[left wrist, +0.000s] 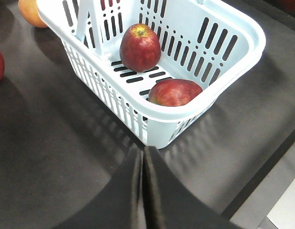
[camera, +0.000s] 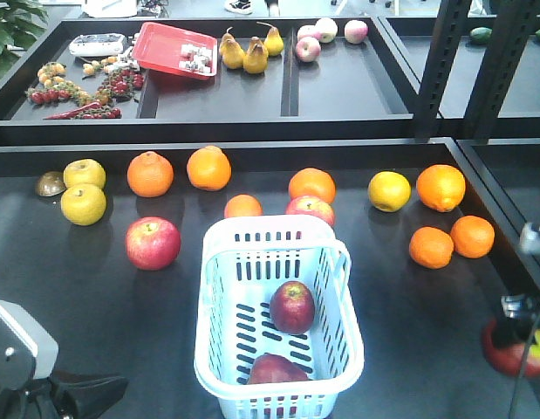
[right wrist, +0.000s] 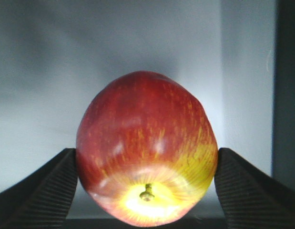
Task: Pick three apples into basket with both arms
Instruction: 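Lower the third apple into the basket and release it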
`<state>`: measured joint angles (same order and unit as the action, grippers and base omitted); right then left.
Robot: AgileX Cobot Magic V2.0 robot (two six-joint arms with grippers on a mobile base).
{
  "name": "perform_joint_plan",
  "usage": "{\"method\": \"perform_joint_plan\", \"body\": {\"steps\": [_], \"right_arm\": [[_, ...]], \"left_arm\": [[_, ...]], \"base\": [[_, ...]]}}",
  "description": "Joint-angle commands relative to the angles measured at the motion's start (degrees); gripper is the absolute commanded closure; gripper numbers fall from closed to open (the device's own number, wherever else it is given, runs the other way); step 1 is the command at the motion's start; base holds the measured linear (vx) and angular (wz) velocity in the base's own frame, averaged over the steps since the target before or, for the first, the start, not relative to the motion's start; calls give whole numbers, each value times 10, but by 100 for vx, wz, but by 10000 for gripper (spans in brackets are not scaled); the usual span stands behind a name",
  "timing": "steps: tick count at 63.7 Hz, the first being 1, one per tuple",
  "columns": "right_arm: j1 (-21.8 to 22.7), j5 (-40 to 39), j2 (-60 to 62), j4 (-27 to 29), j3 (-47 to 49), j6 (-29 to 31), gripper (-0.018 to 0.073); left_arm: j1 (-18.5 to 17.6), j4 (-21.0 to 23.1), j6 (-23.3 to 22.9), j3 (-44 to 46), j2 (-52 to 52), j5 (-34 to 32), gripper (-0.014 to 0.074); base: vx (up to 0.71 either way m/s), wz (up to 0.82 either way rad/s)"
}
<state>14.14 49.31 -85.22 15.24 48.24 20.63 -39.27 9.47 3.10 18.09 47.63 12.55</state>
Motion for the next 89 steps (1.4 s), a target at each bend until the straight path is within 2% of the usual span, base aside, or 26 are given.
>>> {"method": "perform_joint_plan", "body": {"steps": [1,8,17,31,39,43,51,59,69,76,82,89], "right_arm": [[-1,38,80,95,12,70,555],[-32,48,140,186,12,110,549],[-124,44,180,273,12,135,543],[-295,-83,161,301,12,139,483],[-364,-155,124,302,12,149,344],[-380,-185,106,307,12,149,220],[-385,-214,78,324,12,149,-14],[-385,-219,65,326,12,149,-170],[-385,-216,63,327,12,149,-158],[-385,-208,64,330,12,149,-99],[-384,-193,73,328,12,149,25],[-384,-171,106,305,12,153,288]], "left_arm": [[0,7,-5,15,-6,-40,603],[0,7,-5,15,-6,-41,603],[0,7,-5,15,-6,-41,603],[0,7,-5,15,-6,-41,603],[0,7,-5,15,-6,-41,603],[0,7,-5,15,-6,-41,603],[0,7,-5,15,-6,-41,603],[0,7,-5,15,-6,-40,603],[0,7,-5,15,-6,-40,603],[0,7,-5,15,-6,-40,603],[0,7,-5,15,-6,-40,603],[0,7,-5,15,-6,-40,603]], "base": [[0,0],[0,0],[0,0],[0,0],[0,0],[0,0],[0,0],[0,0],[0,0],[0,0],[0,0],[0,0]]}}
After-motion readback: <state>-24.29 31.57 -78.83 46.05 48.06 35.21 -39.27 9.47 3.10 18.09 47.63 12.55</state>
